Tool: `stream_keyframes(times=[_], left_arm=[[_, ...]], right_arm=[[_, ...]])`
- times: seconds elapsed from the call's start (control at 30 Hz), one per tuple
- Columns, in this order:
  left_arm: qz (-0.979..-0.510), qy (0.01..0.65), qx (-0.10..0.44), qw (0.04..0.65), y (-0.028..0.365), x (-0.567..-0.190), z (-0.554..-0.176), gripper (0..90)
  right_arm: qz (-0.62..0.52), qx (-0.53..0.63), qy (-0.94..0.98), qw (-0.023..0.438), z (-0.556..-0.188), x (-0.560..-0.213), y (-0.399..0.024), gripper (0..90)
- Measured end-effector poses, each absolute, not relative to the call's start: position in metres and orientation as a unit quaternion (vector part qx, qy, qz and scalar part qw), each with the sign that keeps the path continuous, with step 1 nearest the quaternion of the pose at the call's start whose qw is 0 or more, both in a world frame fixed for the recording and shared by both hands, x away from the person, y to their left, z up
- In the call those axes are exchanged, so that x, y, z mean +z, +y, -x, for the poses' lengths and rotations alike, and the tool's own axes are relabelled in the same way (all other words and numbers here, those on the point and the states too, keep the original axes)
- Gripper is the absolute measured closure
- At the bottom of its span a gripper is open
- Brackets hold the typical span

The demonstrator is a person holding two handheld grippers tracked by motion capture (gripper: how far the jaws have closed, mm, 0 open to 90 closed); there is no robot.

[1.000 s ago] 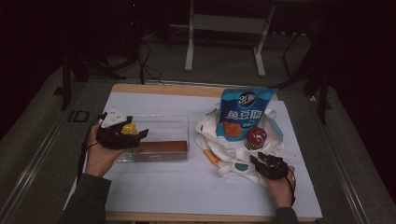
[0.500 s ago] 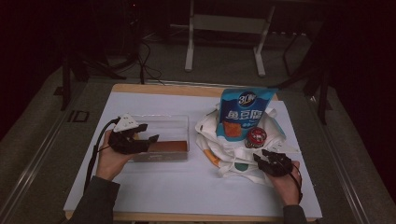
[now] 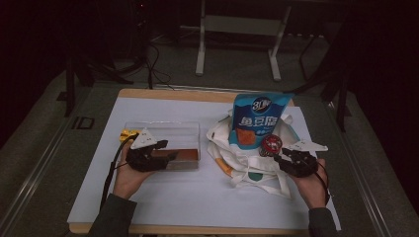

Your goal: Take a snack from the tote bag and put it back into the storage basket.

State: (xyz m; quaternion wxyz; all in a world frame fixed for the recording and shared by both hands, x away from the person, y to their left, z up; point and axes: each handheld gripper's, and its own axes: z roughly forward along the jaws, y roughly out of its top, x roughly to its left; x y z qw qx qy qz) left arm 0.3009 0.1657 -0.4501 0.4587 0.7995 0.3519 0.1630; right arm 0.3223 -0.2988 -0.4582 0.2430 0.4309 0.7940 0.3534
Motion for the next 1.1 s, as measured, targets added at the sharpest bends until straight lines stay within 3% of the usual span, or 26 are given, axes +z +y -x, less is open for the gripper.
stream_keyframes(times=[1.1], left_arm=[[-0.818, 0.315, 0.155, 0.457, 0.144, -0.457, -0.286, 43.1]], right_arm=[[-0.411, 0.356, 0.804, 0.239, -0.354, -0.415, -0.295, 54.8]])
